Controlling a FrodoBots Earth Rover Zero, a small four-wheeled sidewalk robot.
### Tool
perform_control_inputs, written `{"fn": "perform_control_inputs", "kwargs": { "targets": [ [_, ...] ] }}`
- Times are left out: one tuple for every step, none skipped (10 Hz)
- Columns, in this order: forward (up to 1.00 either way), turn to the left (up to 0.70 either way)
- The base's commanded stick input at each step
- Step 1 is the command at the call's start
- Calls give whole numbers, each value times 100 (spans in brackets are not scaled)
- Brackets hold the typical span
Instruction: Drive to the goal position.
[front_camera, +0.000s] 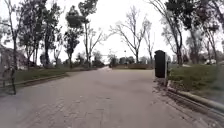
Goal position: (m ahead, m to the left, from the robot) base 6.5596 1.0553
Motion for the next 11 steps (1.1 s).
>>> {"fn": "perform_control_inputs", "kwargs": {
  "targets": [
    [70, 0],
    [70, 0],
    [70, 0],
    [70, 0],
    [70, 0],
    [70, 0],
    [70, 0],
    [70, 0],
    [70, 0],
    [70, 0],
    [70, 0]
  ]
}}
